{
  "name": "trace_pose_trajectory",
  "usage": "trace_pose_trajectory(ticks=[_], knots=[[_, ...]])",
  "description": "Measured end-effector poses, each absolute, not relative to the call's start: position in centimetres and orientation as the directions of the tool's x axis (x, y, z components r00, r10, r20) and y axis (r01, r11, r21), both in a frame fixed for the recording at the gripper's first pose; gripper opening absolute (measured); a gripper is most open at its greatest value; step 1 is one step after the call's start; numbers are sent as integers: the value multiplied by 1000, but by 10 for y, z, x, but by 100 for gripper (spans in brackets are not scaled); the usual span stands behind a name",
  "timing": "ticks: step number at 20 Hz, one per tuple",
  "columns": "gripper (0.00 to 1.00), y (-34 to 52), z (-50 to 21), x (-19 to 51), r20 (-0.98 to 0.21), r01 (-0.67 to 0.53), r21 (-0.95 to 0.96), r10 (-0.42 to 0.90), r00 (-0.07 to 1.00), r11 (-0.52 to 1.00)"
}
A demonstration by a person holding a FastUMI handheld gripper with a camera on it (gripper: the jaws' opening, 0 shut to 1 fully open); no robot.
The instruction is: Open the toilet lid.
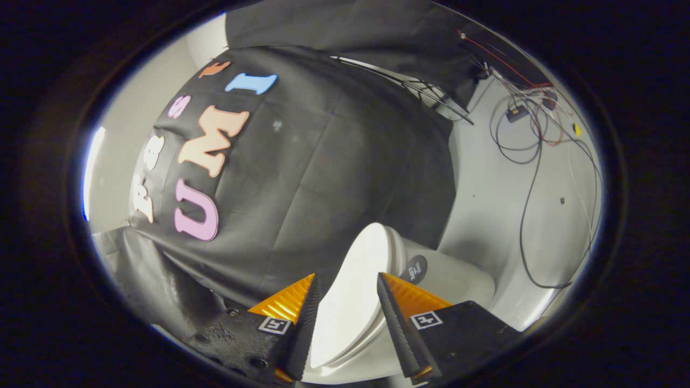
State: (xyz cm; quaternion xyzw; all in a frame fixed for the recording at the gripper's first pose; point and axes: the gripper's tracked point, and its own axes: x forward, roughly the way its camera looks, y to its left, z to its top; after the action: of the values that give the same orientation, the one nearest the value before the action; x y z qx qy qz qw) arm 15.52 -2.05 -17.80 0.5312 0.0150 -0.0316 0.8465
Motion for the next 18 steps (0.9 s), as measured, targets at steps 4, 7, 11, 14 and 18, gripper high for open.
trace_pose_trajectory(ticks=[4, 7, 11, 14, 18], knots=[[65, -23, -209, 172, -107, 118, 928, -50, 993, 352], [64, -34, -223, 186, -126, 136, 946, -53, 991, 294], [61, -50, -231, 201, -114, 122, 964, -49, 992, 237], [44, -64, -233, 213, -116, 125, 975, -58, 992, 185], [6, -65, -234, 218, -119, 122, 983, -24, 993, 140]])
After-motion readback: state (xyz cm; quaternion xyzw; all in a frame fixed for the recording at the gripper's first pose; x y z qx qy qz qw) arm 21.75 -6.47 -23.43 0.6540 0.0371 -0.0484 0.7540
